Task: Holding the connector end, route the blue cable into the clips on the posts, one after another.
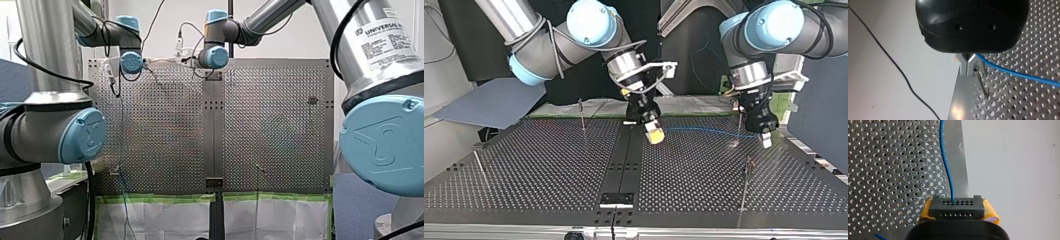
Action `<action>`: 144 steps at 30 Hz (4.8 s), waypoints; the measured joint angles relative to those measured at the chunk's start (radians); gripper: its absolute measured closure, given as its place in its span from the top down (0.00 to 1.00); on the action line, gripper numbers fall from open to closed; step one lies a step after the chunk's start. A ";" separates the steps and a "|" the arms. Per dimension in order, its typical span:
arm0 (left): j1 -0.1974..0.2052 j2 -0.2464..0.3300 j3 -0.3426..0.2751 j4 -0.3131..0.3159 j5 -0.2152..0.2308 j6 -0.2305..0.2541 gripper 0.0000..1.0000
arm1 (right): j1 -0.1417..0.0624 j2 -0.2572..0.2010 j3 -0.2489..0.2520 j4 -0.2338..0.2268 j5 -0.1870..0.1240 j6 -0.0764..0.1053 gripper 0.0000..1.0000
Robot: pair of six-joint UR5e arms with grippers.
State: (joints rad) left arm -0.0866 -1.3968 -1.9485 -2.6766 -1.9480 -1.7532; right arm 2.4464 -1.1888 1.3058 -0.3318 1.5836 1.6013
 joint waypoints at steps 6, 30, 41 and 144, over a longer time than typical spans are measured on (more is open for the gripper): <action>0.049 -0.012 0.011 0.001 0.055 0.001 0.00 | 0.009 0.027 -0.030 0.013 0.002 0.000 0.00; 0.073 -0.030 0.081 0.000 0.119 0.004 0.00 | -0.004 0.071 -0.087 0.023 0.007 0.010 0.00; 0.075 -0.042 0.097 -0.013 0.125 0.013 0.00 | -0.008 0.077 -0.098 0.026 0.003 0.011 0.00; 0.223 -0.198 0.177 0.054 0.387 -0.133 0.00 | -0.067 0.131 -0.149 0.024 -0.020 -0.001 0.00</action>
State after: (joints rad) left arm 0.1365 -1.5946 -1.7716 -2.6224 -1.5615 -1.8866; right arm 2.3790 -1.0573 1.1565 -0.3080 1.5635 1.6003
